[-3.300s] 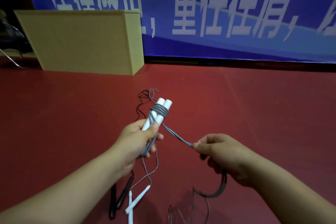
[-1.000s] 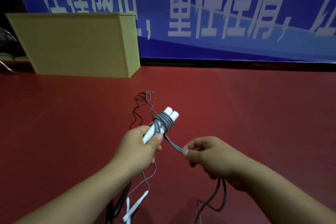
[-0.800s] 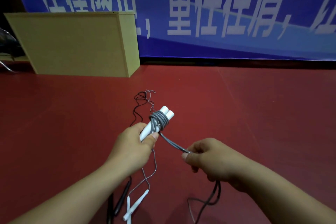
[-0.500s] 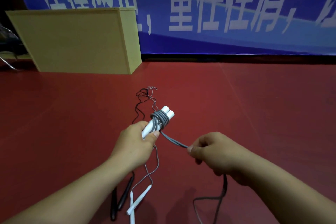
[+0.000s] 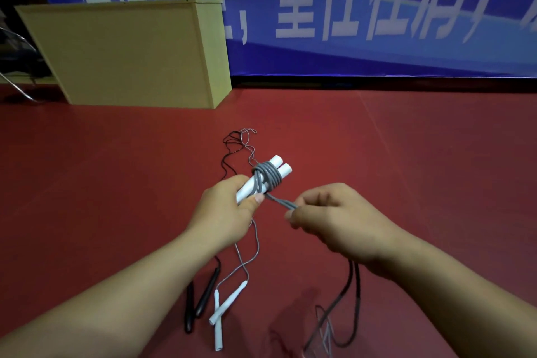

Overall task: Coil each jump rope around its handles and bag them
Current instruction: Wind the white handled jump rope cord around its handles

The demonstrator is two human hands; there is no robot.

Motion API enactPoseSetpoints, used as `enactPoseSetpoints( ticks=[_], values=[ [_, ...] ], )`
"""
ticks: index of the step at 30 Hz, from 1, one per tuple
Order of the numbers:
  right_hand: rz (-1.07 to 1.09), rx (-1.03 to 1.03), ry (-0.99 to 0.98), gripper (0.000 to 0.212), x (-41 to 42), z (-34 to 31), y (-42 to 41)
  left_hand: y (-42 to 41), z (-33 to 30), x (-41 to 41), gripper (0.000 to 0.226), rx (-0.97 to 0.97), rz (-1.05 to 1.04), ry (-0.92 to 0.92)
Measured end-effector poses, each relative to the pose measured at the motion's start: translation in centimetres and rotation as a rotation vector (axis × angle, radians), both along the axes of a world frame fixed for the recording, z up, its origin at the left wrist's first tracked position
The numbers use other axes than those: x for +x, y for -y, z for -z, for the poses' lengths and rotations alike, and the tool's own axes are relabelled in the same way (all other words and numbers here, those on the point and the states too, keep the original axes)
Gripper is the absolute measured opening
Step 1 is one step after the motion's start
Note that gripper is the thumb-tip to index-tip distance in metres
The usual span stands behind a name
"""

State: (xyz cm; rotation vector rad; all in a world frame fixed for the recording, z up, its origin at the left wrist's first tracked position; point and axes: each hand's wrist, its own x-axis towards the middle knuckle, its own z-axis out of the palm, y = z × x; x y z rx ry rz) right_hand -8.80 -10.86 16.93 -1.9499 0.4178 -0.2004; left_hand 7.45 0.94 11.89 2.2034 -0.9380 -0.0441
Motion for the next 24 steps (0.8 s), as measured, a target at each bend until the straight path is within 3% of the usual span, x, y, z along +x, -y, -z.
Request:
enactPoseSetpoints(
  ticks=[5, 11, 14, 18, 24],
  values=[
    [0.092, 0.123, 0.126, 0.02, 0.1, 0.4, 0.7, 0.0, 0.0, -0.7, 0.008, 0.11, 0.096, 0.026],
    [0.31, -0.411, 0.148, 0.036, 0.5, 2.3, 2.6, 0.2, -0.6, -2.9, 0.017, 0.322, 0.313, 0.128],
    [0.349, -0.476, 0.162, 0.04, 0.1, 2.5, 3.7, 0.4, -1.6, -3.9, 0.019, 0.344, 0.386, 0.162],
    [0.347, -0.395, 0.115, 0.03, -0.8, 2.5, 4.9, 0.0, -2.4, -4.5, 0.019, 0.39, 0.51, 0.162],
    [0.341, -0.01, 0.142, 0.026, -1.8, 2.0, 5.5, -0.4, -3.3, -5.2, 0.017, 0.425, 0.62, 0.249]
  ],
)
